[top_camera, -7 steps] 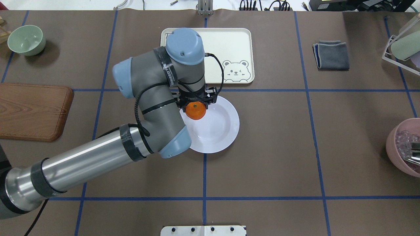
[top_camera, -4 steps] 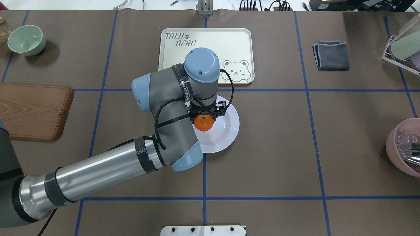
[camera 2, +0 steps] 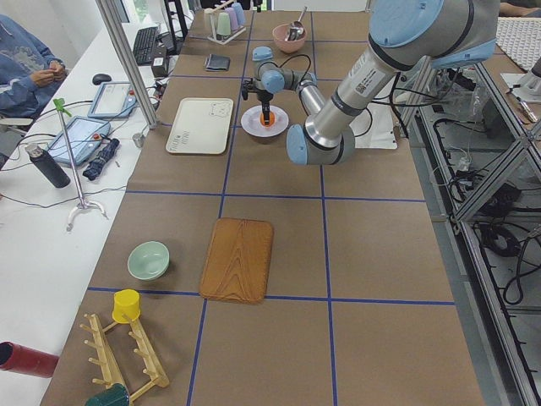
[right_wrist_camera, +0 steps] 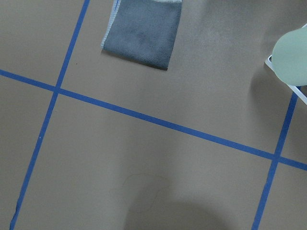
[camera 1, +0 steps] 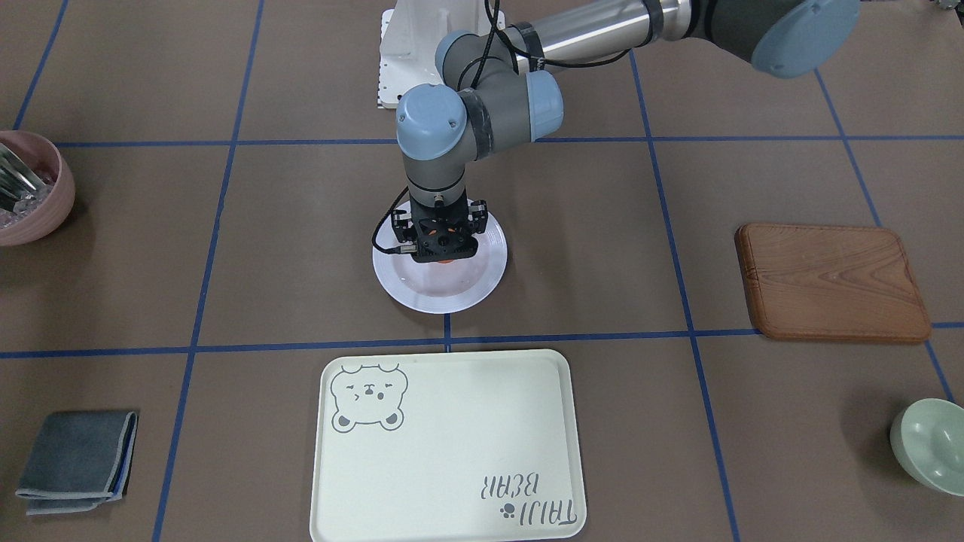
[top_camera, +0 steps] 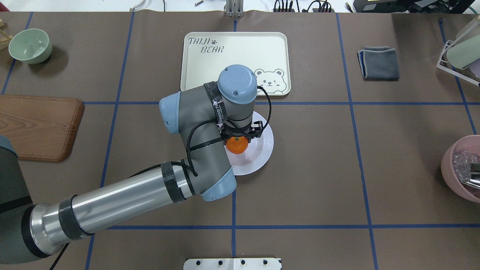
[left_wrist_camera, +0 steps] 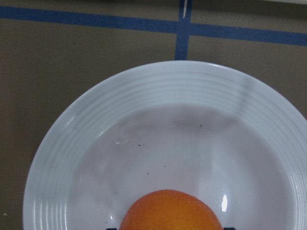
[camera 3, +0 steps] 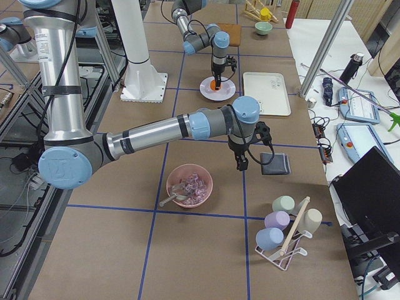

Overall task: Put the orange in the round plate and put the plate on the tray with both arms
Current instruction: 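Carry the orange with the left gripper over the white plate, then open the left gripper to release the orange onto the plate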

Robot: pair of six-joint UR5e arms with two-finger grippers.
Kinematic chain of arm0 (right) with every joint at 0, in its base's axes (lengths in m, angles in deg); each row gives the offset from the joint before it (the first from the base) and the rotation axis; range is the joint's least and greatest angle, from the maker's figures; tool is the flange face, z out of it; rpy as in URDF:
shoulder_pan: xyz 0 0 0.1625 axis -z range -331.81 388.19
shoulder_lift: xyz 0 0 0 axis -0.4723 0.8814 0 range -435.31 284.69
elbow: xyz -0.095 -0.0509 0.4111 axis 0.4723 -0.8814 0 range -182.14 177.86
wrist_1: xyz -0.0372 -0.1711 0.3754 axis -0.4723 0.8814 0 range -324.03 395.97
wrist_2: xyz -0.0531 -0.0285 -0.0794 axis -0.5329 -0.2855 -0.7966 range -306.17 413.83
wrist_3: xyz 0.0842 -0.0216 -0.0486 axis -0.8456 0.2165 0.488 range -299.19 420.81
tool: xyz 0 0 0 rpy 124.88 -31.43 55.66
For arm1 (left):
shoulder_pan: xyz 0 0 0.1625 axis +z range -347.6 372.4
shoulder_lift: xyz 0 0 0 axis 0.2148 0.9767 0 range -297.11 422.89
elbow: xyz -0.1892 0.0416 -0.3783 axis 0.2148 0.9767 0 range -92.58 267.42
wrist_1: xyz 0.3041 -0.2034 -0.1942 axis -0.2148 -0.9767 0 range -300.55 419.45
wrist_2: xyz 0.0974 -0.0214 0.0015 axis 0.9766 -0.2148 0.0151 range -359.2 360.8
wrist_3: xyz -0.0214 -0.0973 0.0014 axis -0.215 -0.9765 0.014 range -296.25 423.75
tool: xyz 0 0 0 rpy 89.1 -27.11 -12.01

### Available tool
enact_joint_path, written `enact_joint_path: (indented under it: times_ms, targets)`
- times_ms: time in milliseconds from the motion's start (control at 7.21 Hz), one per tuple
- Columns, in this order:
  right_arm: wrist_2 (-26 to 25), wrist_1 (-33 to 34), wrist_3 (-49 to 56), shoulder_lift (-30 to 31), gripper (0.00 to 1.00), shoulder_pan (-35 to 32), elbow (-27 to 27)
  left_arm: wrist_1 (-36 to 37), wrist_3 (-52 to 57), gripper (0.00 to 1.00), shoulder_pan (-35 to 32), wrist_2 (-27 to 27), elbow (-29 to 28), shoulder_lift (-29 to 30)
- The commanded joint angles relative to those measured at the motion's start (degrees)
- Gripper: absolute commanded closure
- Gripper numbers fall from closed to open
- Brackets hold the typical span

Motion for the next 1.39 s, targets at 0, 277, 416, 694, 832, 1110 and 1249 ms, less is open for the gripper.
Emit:
enact_joint_path:
  times_ms: [0, 277, 416, 694, 832, 1110, 1249]
  targets:
    - [0.0, 0.0, 0.0, 0.0, 0.0, 0.0, 0.0, -0.7, 0.0, 0.83, 0.0, 0.1, -0.6, 0.1]
    - [0.0, 0.0, 0.0, 0.0, 0.0, 0.0, 0.1, -1.8, 0.0, 0.56, 0.0, 1.2, -1.3, 0.1]
    - [-0.1, 0.0, 0.0, 0.0, 0.0, 0.0, 0.0, -2.7, -0.1, 0.34, 0.0, 1.2, -1.6, 0.1]
    - [-0.1, 0.0, 0.0, 0.0, 0.0, 0.0, 0.0, -2.7, -0.1, 0.03, 0.0, 1.2, -1.4, 0.2]
    - [-0.1, 0.0, 0.0, 0.0, 0.0, 0.0, 0.0, -2.7, 0.0, 0.02, 0.0, 1.2, -1.2, 0.2]
    - [-0.2, 0.0, -3.7, -1.6, 0.0, 0.4, 0.1, -1.7, 0.3, 0.02, -2.0, 0.8, 3.2, -1.0]
    - [-0.8, 0.0, -6.1, -2.5, 0.0, 1.3, 0.1, -1.7, 0.5, 0.02, -3.5, -0.4, 9.8, -6.4]
